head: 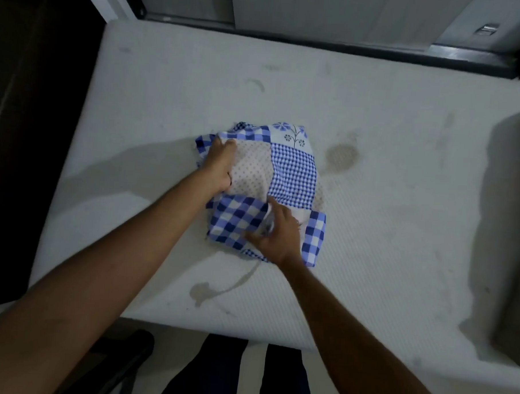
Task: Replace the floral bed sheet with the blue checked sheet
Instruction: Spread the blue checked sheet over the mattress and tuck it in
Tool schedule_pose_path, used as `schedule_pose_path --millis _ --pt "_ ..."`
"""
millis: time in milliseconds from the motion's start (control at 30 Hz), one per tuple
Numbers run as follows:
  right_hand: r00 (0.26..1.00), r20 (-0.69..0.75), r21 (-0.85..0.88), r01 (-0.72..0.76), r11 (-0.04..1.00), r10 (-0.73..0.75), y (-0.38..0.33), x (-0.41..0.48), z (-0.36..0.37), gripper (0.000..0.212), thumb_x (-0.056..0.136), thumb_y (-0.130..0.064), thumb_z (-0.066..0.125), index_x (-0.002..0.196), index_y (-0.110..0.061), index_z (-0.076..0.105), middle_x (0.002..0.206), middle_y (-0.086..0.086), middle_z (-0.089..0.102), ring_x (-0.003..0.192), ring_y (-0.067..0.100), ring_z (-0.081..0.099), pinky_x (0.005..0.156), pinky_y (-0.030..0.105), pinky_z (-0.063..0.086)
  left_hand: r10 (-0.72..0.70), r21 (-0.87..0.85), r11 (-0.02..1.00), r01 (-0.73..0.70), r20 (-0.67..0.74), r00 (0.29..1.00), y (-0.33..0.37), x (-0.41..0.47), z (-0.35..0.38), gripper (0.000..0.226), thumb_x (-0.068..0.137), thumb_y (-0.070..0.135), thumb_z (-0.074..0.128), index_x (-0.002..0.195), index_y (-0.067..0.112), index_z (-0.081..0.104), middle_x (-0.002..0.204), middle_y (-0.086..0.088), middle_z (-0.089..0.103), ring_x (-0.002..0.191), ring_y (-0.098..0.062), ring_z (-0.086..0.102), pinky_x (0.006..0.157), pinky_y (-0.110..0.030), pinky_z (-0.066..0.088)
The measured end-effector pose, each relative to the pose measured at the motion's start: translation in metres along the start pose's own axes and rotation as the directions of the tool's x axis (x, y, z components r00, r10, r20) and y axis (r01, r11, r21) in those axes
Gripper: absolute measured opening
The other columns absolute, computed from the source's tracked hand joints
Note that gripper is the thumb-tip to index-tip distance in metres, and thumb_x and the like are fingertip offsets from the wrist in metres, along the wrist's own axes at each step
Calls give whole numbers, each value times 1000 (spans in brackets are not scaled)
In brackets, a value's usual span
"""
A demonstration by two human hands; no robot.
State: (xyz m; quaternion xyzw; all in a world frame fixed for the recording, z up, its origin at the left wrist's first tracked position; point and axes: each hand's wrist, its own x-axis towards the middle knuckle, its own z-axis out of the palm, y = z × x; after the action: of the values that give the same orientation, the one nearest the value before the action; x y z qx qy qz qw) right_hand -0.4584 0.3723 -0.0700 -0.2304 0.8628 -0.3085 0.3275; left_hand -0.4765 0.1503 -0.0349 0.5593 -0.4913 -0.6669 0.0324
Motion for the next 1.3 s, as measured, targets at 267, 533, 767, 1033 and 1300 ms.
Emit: schedule_pose_path --millis 267,533,767,1033,1300 --pt "988 -83 -436 -151 887 127 45 -14 61 68 91 -40 59 152 -38 27 163 9 20 150 32 18 118 56 18 130 248 958 -141 58 990 -21 -10 -18 62 89 34 68 141 17 39 141 -3 50 122 -18 51 106 -39 43" --pt "977 -122 -446 106 889 -177 72 2 4 15 98 -27 48 104 -20 59 106 0 62 99 28 59 81 43 42 -229 480 864 152 106 968 -108 -10 -44 86 76 47 79 148 20 40 144 -3 51 125 -26 54 103 -41 47" --pt "997 -73 -502 -53 863 19 98 -39 30 106 68 -52 81 155 -35 23 165 8 14 152 30 11 116 62 15 -274 421 884 201 121 954 -143 -33 -36 56 75 34 79 126 23 58 123 -1 66 107 -23 65 97 -45 53" --pt "954 -292 -194 -125 973 65 106 -29 -9 55 75 -42 53 126 -23 59 122 5 66 108 34 63 79 45 52 -169 169 978 126 271 948 -76 -68 -28 15 95 19 61 107 12 67 99 -6 73 87 -20 71 80 -35 58" --pt "841 -526 328 62 943 127 46 -23 -65 56 67 -41 51 114 -12 65 103 -1 71 91 14 65 74 27 52 33 287 953 -91 200 979 -7 -80 -22 35 97 29 60 125 8 62 128 -10 62 113 -29 61 93 -40 53"
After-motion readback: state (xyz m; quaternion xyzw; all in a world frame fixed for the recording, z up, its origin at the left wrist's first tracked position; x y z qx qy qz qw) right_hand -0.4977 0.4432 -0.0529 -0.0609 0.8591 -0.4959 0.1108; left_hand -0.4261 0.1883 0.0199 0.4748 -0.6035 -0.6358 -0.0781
